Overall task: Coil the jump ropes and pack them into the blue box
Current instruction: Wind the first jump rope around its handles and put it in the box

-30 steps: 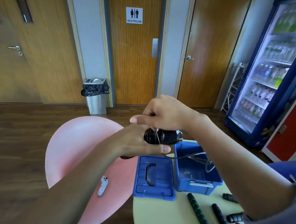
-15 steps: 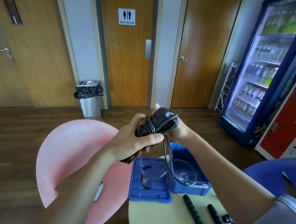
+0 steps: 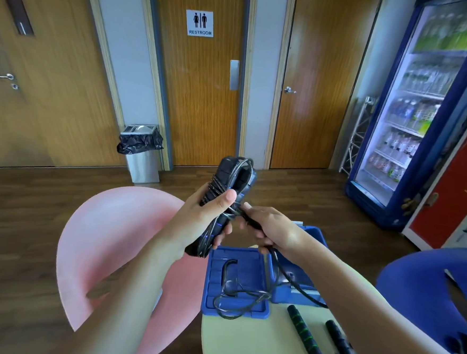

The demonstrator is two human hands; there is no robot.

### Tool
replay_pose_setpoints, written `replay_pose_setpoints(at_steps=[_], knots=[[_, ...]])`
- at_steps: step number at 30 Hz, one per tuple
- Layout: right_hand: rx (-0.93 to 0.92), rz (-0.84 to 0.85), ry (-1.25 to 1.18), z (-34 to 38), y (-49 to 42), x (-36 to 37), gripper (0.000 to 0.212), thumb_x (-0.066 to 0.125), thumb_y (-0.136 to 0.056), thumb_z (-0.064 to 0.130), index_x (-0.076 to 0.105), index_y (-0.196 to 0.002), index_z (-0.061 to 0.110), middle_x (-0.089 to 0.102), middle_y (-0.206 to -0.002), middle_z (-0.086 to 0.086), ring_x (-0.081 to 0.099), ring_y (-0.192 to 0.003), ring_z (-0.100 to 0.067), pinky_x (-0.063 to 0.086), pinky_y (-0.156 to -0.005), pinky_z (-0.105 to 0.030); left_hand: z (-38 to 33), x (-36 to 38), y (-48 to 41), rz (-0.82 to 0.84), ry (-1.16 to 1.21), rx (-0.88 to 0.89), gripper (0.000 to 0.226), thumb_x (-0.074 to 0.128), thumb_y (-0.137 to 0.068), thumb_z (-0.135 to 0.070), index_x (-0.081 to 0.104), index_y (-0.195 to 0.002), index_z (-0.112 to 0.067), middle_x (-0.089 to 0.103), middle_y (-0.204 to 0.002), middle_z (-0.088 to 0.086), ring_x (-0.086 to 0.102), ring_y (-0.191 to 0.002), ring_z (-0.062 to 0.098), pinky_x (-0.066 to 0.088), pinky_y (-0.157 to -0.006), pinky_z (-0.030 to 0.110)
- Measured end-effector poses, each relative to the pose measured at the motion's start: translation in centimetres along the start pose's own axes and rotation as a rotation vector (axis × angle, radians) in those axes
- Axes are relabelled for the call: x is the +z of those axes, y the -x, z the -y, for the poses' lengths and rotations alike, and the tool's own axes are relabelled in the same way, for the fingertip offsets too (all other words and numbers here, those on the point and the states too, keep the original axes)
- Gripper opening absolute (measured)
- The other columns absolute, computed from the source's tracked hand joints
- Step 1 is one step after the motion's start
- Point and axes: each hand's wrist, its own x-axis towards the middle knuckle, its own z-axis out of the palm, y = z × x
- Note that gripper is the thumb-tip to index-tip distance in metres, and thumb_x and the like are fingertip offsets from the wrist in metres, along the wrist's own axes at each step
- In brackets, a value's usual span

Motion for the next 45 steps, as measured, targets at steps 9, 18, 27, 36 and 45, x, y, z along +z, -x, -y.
replay_pose_setpoints(at_steps=[9,18,27,36,45], knots=[[0.068,-0.015,0.534,-0.5,2.5,-0.7,0.036,0.051,-0.096,0.035,0.056,-0.090,0.000,0.039,-0.059,0.000,0.051,-0.050,-0.015,0.049,-0.049,-0.023,0.4,-1.6,-0.3,-0.314,-0.161,-0.098,0.084,0.074,-0.048,-0.078,0.056,-0.102,-0.016,0.062,-0.061,0.007,0.055,-0.041,0.014,0.043,-0.047,0.028],[-0.210,-0.001,0.982,4.5,5.2,-0.2,0.028,0.049,-0.094,0.029,0.055,-0.073,0.011,0.047,-0.057,0.004,0.049,-0.050,-0.011,0.044,-0.058,-0.035,0.5,-0.6,0.2,-0.298,-1.039,-0.197,0.101,0.073,-0.040,-0.081,0.039,-0.117,-0.025,0.061,-0.098,-0.002,0.060,-0.089,0.024,0.049,-0.073,0.034],[-0.433,0.073,1.154,7.5,3.3,-1.0,0.029,0.063,-0.084,0.046,0.072,-0.072,0.022,0.055,-0.055,0.009,0.049,-0.053,-0.006,0.036,-0.055,-0.025,0.6,1.6,1.0,-0.116,-1.347,0.019,0.078,0.042,-0.053,-0.091,0.045,-0.107,-0.035,0.063,-0.076,-0.008,0.063,-0.075,0.021,0.050,-0.069,0.034],[-0.339,0.284,0.447,5.7,0.6,-5.8,0.023,0.074,-0.074,0.034,0.058,-0.081,0.018,0.053,-0.057,-0.001,0.048,-0.045,-0.006,0.045,-0.045,-0.017,0.1,0.3,1.9,0.235,-0.642,0.138,0.038,0.065,-0.063,-0.056,0.059,-0.099,-0.044,0.062,-0.071,-0.018,0.057,-0.067,0.005,0.044,-0.064,0.024],[-0.289,0.449,0.012,1.1,-0.2,-6.7,0.024,0.066,-0.082,0.018,0.054,-0.101,0.007,0.049,-0.061,0.000,0.045,-0.046,-0.006,0.052,-0.056,-0.022,1.6,-0.6,2.1,0.261,-0.089,0.172,0.061,0.063,-0.073,-0.036,0.049,-0.132,-0.030,0.064,-0.089,0.018,0.056,-0.064,0.028,0.045,-0.052,0.034]])
